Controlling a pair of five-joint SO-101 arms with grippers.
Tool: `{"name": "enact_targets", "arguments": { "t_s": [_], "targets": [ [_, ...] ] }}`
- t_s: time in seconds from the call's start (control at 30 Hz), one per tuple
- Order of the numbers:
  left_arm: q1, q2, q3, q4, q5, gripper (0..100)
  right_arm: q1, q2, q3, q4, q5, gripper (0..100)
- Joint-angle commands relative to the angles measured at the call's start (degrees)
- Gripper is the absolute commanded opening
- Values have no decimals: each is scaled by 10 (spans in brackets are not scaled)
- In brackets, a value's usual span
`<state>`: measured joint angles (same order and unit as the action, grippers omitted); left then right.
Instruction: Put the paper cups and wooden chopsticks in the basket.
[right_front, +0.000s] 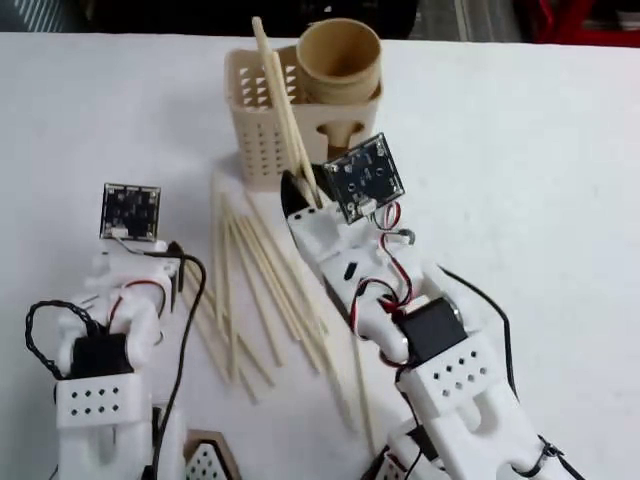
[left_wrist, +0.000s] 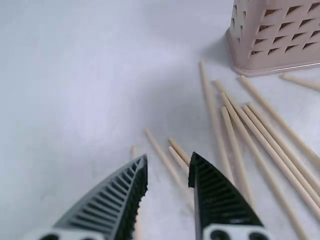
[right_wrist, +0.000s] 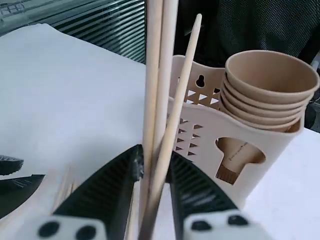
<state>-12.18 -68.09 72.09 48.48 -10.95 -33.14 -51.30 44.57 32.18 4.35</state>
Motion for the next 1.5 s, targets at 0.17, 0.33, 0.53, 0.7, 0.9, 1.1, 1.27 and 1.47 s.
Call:
{"name": "enact_targets", "arguments": {
  "t_s": [0.17, 0.33, 0.53, 0.7, 0.9, 1.1, 1.27, 1.47],
  "targets": [
    [-6, -9, -2, -14, 3, 147, -4, -15, -9, -18, -42, 17],
    [-6, -9, -2, -14, 3, 147, -2, -13, -4, -71, -53, 17],
    [-6, -9, -2, -14, 3, 147, 0, -11, -4, -201, -49, 17],
    [-6, -9, -2, -14, 3, 147, 1, 39, -7, -317, -48, 17],
    [-6, -9, -2, -14, 3, 147, 26, 175, -21, -485, -47, 17],
    [-6, -9, -2, -14, 3, 147, 56, 320, -122, -549, -47, 17],
    [-6, -9, -2, -14, 3, 147, 64, 387, -202, -550, -48, 17],
    [-6, -9, -2, -14, 3, 147, 65, 425, -236, -550, -48, 17]
  ]
}}
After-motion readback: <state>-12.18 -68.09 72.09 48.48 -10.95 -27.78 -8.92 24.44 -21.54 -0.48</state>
